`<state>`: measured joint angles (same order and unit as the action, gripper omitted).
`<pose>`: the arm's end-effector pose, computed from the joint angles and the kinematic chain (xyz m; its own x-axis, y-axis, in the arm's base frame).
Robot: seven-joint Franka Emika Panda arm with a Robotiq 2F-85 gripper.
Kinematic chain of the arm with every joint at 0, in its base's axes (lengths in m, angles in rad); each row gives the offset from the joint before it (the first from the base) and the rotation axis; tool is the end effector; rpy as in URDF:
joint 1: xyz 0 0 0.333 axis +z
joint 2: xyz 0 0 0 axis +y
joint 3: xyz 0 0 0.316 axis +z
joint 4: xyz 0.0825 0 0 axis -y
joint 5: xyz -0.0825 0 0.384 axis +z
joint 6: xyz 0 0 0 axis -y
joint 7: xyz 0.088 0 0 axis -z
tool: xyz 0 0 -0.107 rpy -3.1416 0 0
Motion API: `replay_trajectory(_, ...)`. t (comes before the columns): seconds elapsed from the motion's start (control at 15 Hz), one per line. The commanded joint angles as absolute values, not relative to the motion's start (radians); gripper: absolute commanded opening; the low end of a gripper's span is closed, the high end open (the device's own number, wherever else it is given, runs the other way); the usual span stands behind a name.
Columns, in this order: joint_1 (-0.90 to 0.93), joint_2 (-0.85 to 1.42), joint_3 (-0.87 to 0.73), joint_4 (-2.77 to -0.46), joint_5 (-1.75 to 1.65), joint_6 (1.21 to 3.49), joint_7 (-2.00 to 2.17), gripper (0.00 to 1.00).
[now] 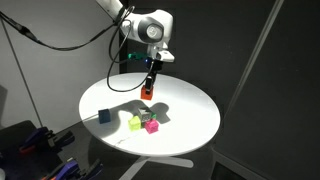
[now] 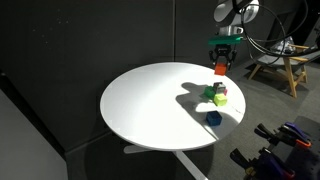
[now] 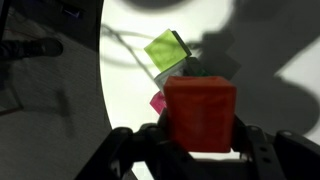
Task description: Put the orange block on the grey block
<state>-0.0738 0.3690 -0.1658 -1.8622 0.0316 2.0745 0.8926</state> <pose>0.5992 -0.1391 0.3110 0.4095 -0.9098 -0.0676 -0.8991 -0.4150 0.1389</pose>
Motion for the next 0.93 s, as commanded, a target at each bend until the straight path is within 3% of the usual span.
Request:
replay_trajectory(0.0,-0.079,0.386,-0.167,-1.855,0.038,2.061,0.861,0.28)
replay_trajectory(0.87,-0.069,0.453,-0.182,-1.853,0.011,2.084,0.867,0.28)
